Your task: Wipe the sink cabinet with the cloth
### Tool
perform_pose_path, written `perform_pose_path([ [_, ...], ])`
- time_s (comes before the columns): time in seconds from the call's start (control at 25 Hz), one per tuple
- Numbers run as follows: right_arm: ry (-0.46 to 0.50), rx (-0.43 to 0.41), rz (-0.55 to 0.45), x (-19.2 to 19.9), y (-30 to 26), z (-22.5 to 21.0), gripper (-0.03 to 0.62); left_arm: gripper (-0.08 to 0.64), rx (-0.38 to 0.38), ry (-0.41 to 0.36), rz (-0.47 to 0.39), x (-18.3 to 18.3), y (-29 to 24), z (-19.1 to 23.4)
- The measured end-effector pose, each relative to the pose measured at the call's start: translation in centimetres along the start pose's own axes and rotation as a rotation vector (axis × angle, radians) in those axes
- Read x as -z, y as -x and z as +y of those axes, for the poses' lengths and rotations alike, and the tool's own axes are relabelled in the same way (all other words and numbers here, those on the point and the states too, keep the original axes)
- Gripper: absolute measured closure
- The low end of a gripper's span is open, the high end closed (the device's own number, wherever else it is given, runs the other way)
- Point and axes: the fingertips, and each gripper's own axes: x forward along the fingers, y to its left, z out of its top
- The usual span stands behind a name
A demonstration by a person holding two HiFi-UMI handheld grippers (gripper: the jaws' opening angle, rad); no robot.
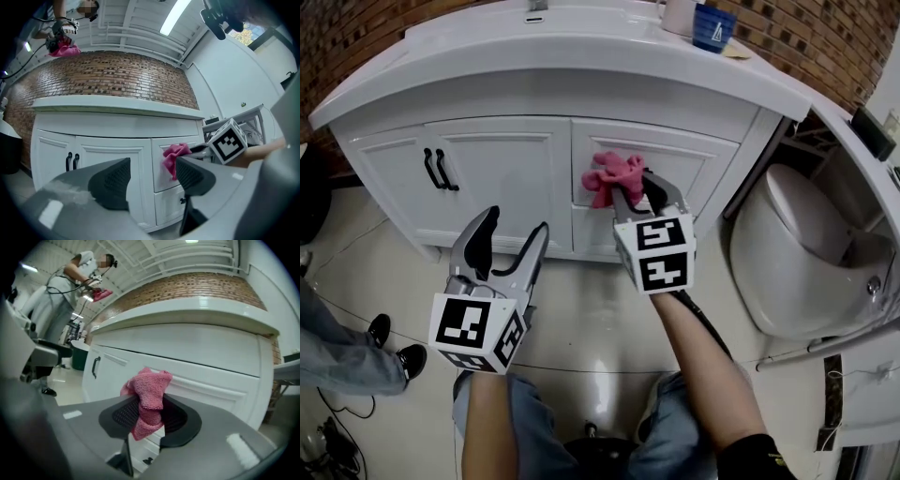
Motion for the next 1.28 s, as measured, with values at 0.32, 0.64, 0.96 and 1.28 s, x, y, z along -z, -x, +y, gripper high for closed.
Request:
perform_pose_path([
  [0.32,0.124,-0.046,0.028,0.9,-6.5,6.7,0.466,0.255,-0.033,-0.023,0.012,-0.2,2.0,1.5],
  [0.64,0.150,0.057,0.092,2.2,-5.2,3.6,0.466,0.255,-0.022,-0.015,0.008,-0.2,1.9,1.9],
  [0.96,0.143,0.166,0.108,2.5,-1.4,-1.8,0.466,0.255,0.027,-0.015,0.003,-0.2,0.8,-0.1],
  [1.28,0.122,0.242,0.148,4.4,1.5,-7.1,0.465,0.255,0.032,-0.015,0.001,-0.3,0.6,-0.4],
])
